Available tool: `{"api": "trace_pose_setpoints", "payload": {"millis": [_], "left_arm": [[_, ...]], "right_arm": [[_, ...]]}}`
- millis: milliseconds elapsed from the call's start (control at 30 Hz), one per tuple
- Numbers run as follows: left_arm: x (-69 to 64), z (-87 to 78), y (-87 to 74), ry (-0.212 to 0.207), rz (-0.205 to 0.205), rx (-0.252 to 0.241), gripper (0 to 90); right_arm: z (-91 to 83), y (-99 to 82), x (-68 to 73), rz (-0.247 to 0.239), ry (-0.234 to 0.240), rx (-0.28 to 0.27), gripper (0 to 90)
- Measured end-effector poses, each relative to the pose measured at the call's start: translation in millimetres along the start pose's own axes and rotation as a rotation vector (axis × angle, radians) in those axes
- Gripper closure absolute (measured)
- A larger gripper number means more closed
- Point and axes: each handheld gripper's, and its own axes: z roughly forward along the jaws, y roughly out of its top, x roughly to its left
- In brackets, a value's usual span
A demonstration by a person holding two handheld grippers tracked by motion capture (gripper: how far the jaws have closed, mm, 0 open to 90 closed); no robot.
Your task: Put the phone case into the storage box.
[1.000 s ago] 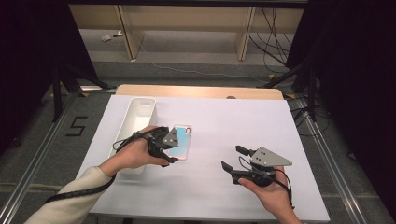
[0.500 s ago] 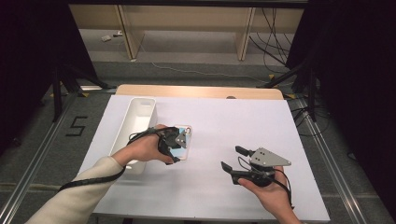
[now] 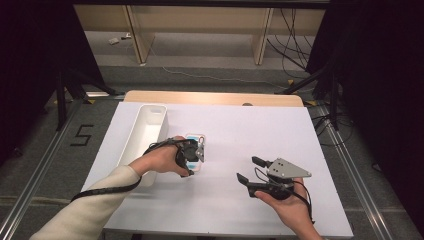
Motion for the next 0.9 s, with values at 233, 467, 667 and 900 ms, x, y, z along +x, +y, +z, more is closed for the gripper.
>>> {"api": "trace_pose_setpoints", "payload": {"millis": [233,467,667,900], "left_arm": [[-0.1,3.5,7.1,-0.024,0.008,0.025,50.7],[0.4,6.9,16.6,-0.029,0.022,0.032,50.8],[2.6,15.3,13.3,-0.032,0.026,0.072,52.0],[5.5,15.3,14.0,-0.057,0.042,0.101,55.7]], "right_arm": [[1.5,-0.5,-1.0,-0.013,-0.007,-0.015,26.4],[1.7,-1.1,-0.6,-0.017,-0.007,-0.014,26.4],[0.6,-0.5,-0.9,-0.014,-0.005,-0.006,26.4],[2.2,-1.1,-0.8,-0.024,-0.003,-0.017,26.5]]}}
